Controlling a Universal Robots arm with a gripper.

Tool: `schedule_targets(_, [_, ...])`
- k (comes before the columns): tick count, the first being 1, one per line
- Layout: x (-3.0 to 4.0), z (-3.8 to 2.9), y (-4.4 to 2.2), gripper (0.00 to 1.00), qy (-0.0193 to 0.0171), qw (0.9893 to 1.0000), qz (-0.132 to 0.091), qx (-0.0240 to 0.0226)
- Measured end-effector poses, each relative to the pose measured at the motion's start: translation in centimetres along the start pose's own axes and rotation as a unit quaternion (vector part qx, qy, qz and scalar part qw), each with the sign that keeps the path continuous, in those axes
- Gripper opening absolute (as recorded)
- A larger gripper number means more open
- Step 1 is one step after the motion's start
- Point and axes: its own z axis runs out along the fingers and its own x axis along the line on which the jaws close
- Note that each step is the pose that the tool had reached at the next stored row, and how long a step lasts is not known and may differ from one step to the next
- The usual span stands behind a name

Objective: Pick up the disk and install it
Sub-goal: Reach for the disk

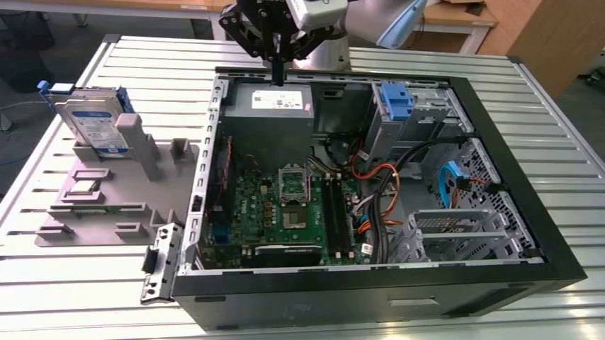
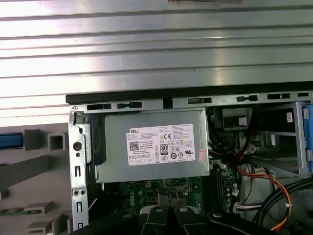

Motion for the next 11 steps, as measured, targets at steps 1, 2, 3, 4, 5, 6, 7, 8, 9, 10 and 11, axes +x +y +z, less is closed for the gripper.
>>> schedule_targets(1, [0.04, 0.0, 0.0, 0.11, 0.0, 1.0, 0.0, 0.0])
schedule_targets(2, [0.11, 0.01, -0.01, 0.11, -0.0001, 1.0, 0.0, -0.0001])
schedule_targets(3, [0.21, 0.01, -0.02, 0.11, -0.0001, 1.0, 0.0, -0.0001])
schedule_targets(4, [0.38, 0.0, -0.03, 0.11, 0.0, 1.0, 0.0, 0.0])
schedule_targets(5, [0.52, -0.01, -0.04, 0.11, 0.0, 1.0, 0.0, 0.0])
schedule_targets(6, [0.65, -0.01, -0.05, 0.11, 0.0, 1.0, 0.0, 0.0])
schedule_targets(7, [0.79, -0.01, -0.06, 0.11, 0.0, 1.0, 0.0, 0.0])
schedule_targets(8, [0.9, -0.01, -0.07, 0.11, 0.0, 1.0, 0.0, 0.0])
schedule_targets(9, [0.98, -0.01, -0.08, 0.11, 0.0, 1.0, 0.0, 0.0])
schedule_targets(10, [1.09, -0.01, -0.08, 0.11, 0.0, 1.0, 0.0, 0.0])
schedule_targets(11, [1.22, -0.01, -0.09, 0.11, 0.0, 1.0, 0.0, 0.0])
